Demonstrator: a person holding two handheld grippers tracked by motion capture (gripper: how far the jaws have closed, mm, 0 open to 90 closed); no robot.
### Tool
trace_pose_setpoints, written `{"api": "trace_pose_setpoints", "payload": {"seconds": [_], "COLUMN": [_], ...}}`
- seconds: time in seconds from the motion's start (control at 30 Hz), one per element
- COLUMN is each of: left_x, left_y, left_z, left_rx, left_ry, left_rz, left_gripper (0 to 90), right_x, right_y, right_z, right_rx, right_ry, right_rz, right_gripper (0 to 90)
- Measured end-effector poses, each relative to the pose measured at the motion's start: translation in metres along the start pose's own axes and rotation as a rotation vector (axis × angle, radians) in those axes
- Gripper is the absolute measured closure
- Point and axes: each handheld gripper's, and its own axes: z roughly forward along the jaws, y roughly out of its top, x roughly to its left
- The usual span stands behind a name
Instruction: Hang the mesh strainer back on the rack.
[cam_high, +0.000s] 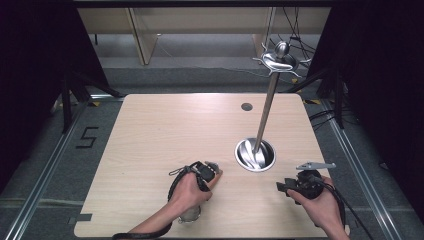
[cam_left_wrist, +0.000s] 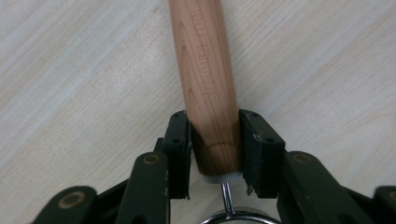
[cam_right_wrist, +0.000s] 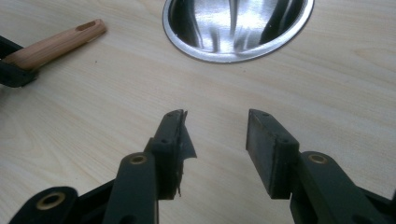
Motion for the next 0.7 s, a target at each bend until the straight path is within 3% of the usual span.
{"api": "trace_pose_setpoints", "payload": {"seconds": [0.07,0.3,0.33,0.37,0.4,0.53,0.7], "left_x": [0.0,0.004,0.006,0.006,0.008,0.008,0.012], "left_y": [-0.001,-0.008,-0.01,-0.01,-0.013,-0.018,-0.026], "left_z": [0.0,0.0,-0.001,-0.001,-0.001,-0.006,-0.014], "left_rx": [0.0,-0.033,-0.038,-0.038,-0.065,-0.118,-0.209], "left_ry": [0.0,-0.009,-0.017,-0.017,-0.026,-0.014,-0.028], "left_rz": [0.001,0.013,0.008,0.008,0.005,-0.008,0.02], "left_gripper": [67.4,68.0,68.1,68.1,68.1,68.1,68.2], "right_x": [-0.001,0.001,0.001,0.001,0.0,0.001,0.001], "right_y": [0.0,0.0,0.0,0.0,0.0,0.0,0.0], "right_z": [0.001,0.0,0.001,0.001,0.001,0.001,0.001], "right_rx": [-0.01,0.001,0.002,0.002,-0.007,-0.01,-0.008], "right_ry": [-0.006,-0.007,-0.049,-0.049,0.0,-0.01,-0.007], "right_rz": [-0.02,0.0,-0.016,-0.016,-0.013,-0.015,-0.014], "right_gripper": [57.7,57.6,57.6,57.6,57.6,57.6,57.6]}}
